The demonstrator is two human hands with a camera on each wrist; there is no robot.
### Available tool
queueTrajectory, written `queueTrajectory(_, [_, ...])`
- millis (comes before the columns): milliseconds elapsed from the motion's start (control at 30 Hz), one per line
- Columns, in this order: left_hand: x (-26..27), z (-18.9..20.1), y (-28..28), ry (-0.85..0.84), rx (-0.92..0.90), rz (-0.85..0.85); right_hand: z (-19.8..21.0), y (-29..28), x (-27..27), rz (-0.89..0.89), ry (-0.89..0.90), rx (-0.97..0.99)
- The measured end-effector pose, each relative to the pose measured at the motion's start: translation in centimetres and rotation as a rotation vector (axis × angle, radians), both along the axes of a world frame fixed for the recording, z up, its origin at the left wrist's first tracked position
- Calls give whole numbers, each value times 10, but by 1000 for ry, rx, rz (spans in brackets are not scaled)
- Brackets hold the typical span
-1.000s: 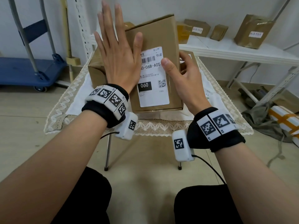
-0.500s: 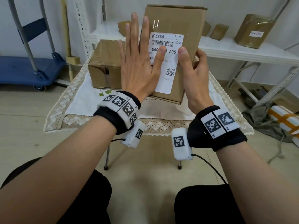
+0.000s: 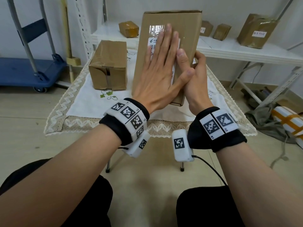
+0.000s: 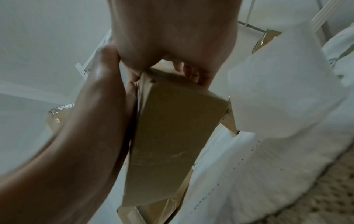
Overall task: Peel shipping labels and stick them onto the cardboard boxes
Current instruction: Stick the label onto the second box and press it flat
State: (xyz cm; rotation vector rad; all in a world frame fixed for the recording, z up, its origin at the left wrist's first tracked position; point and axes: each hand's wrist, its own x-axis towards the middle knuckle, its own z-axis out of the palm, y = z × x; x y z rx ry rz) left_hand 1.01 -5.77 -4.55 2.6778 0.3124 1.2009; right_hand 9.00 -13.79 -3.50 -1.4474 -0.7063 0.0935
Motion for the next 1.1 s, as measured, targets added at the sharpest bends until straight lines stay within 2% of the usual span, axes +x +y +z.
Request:
queueTrajectory(433, [-8,9,37,-56,-123,87,-6,0,-2,-65,-122,-128])
queueTrajectory(600, [-7,12,14,-66,-19,-12,-9,3,-3,-28,-136,-118])
queueTrajectory(800, [-8,11,18,-62,-22,31,-12,8,-4,8,-142,-136])
queueTrajectory(1000, [-10,13,39,-108,-224,74,-7,0,1,-1,-84,-167])
queueTrajectory(1100, [-9,14,45,-185,-418,18,1,-7,5,34,48,-103])
